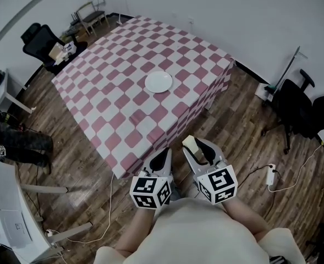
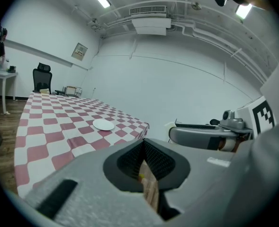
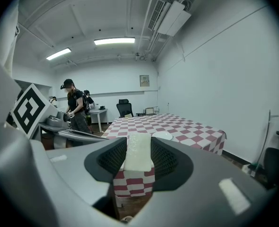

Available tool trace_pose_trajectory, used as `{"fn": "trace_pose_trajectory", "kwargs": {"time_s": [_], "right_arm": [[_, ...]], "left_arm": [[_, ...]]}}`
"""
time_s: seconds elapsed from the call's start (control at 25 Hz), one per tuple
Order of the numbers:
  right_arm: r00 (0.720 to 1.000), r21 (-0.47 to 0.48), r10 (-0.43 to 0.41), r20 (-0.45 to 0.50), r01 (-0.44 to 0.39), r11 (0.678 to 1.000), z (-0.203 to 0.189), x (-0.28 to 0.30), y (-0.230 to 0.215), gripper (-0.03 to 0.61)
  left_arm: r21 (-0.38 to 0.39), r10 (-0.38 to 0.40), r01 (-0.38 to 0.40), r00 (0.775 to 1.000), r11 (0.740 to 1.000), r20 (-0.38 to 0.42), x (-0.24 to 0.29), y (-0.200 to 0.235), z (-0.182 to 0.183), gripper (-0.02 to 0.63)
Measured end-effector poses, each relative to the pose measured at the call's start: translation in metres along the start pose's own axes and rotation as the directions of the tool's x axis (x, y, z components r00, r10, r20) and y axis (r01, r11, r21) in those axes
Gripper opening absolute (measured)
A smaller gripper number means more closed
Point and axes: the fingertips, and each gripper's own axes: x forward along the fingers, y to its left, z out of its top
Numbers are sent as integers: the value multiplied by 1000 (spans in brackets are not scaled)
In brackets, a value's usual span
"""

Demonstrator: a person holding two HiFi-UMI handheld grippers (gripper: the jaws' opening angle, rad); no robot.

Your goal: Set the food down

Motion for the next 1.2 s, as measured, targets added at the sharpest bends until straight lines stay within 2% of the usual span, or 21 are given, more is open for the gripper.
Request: {"fn": "trace_pose_trajectory", "kwargs": {"time_s": [0.64,1.2], "right_arm": [[1000,-5,2,-2,-2,1000,26,64,-10,166],[1000,11,-22,-7,22,1000,38,110,-15,166]], "left_arm": [[-6,3,-3,1000,1000,-1,29,52,36,6],[-8,-11,10,1000,1000,-19,46,93,55,6]]}}
